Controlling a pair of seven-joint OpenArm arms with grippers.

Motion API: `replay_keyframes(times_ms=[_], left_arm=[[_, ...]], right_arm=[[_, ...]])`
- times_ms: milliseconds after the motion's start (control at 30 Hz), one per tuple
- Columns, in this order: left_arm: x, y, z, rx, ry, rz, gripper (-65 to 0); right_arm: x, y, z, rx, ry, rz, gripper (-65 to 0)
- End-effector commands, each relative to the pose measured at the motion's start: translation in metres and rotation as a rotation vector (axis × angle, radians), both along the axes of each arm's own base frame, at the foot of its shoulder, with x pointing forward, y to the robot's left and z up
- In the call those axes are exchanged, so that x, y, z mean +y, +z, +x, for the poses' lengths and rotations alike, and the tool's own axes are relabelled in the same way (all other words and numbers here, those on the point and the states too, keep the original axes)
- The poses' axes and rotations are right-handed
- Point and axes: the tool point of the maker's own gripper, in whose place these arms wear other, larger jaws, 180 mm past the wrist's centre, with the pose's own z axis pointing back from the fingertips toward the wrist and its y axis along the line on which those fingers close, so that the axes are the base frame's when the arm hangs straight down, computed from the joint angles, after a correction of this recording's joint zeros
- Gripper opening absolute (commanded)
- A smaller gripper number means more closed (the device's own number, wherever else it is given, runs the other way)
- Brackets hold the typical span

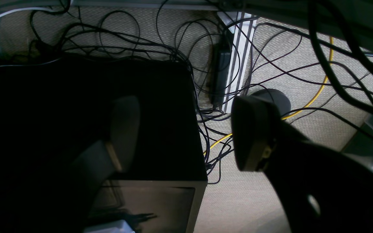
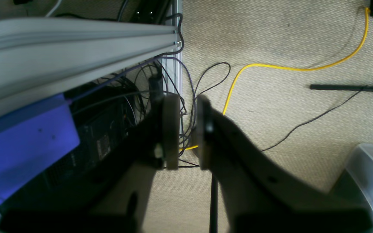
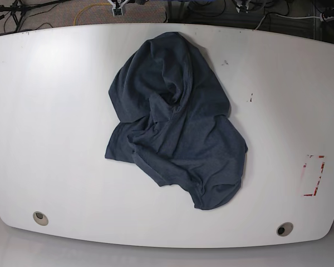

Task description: Fold the T-shirt properly

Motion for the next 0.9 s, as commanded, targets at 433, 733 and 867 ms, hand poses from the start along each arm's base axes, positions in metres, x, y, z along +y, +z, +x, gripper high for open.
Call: replay_keyframes(times_ms=[433, 733, 867], left_arm=[[0.0, 0.0, 0.001, -0.003, 0.007, 0.002, -25.2], [0.0005, 0.0001, 0.0036, -0.011, 0.008, 0.003, -24.4], [0.0012, -0.0003, 0.0062, -0.014, 0.01, 0.006, -24.4]], right_arm=[[-0.0019, 0.001, -0.0128, 0.017, 0.002, -0.001, -56.8], [-0.0021, 0.0011, -0.0103, 0.011, 0.0, -0.001, -56.8], [-0.0033, 0.0009, -0.0096, 0.01, -0.001, -0.008, -56.6]])
